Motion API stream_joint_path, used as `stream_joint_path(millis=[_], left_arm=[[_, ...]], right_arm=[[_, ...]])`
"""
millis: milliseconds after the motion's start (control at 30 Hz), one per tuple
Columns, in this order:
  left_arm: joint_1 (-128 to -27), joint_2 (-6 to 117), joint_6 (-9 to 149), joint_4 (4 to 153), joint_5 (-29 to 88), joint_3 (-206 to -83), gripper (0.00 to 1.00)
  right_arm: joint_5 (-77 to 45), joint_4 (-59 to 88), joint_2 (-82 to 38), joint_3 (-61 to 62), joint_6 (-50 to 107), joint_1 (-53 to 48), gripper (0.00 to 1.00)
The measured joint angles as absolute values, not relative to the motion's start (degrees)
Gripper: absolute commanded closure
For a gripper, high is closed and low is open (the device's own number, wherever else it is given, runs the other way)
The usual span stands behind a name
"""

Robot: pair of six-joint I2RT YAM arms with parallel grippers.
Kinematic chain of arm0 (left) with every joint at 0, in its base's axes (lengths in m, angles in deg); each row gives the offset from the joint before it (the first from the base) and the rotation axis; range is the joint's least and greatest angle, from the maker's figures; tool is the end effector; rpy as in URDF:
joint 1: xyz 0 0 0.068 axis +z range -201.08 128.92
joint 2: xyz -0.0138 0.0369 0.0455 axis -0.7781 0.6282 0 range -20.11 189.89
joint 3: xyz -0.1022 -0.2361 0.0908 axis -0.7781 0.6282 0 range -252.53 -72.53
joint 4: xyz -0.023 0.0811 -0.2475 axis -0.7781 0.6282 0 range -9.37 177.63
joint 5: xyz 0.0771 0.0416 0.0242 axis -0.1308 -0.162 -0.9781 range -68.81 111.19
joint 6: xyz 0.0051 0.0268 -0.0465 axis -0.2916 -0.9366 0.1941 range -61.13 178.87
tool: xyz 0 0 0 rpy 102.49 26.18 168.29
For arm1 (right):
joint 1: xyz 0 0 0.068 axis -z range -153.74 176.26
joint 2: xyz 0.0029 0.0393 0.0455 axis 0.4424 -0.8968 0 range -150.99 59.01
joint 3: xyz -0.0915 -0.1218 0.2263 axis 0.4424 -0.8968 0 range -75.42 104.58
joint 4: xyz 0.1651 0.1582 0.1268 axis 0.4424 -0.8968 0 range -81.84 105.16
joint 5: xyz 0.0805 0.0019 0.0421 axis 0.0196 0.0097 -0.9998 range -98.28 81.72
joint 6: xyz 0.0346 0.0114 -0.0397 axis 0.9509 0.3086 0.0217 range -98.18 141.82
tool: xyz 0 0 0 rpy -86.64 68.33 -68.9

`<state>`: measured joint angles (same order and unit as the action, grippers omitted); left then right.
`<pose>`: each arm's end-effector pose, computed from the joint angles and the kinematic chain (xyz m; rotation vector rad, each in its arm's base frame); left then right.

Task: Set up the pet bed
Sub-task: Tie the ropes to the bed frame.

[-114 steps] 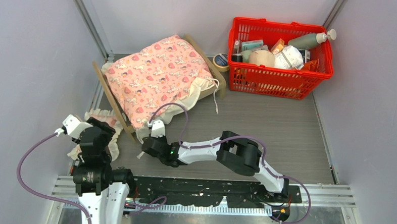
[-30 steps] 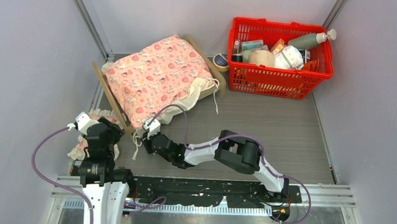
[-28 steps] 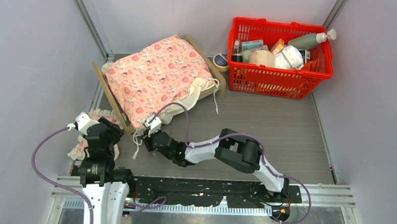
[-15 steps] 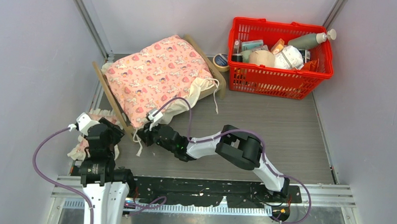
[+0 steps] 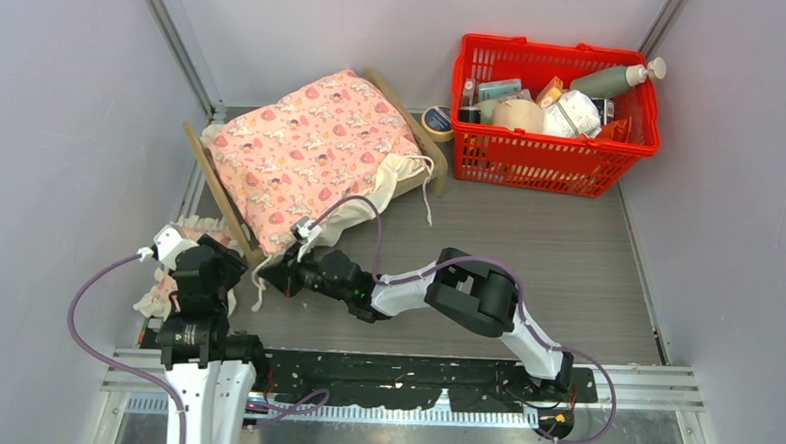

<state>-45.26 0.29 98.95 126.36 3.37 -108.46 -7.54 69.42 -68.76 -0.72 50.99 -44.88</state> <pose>0.0843 0.0197 0.2747 -0.9753 1.8265 -0.0402 0.1575 0.4601 0.1647 -0.6059 1.6113 1.3424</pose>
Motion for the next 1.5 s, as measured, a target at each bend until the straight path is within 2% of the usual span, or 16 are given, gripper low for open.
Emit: stream_joint_path(millis=[467,833,1500], left_arm=[[-45.1,0.6,105.7,129.1,8.0,-104.7,0.5],[-45.1,2.4,113.6,128.9,11.0,-101.5,0.56],[-45.1,4.1,110.7,124.3,17.4,-98.8,0.52]], right_arm=[[-5.4,72.4,-69.3,-5.2,60.2,-42.5,0.95],[-8.4,73.9,-70.2,-5.5,64.7,-40.3,0.95],[-12.4,76.8,-71.9,-5.3,68.7,-39.6,0.95]])
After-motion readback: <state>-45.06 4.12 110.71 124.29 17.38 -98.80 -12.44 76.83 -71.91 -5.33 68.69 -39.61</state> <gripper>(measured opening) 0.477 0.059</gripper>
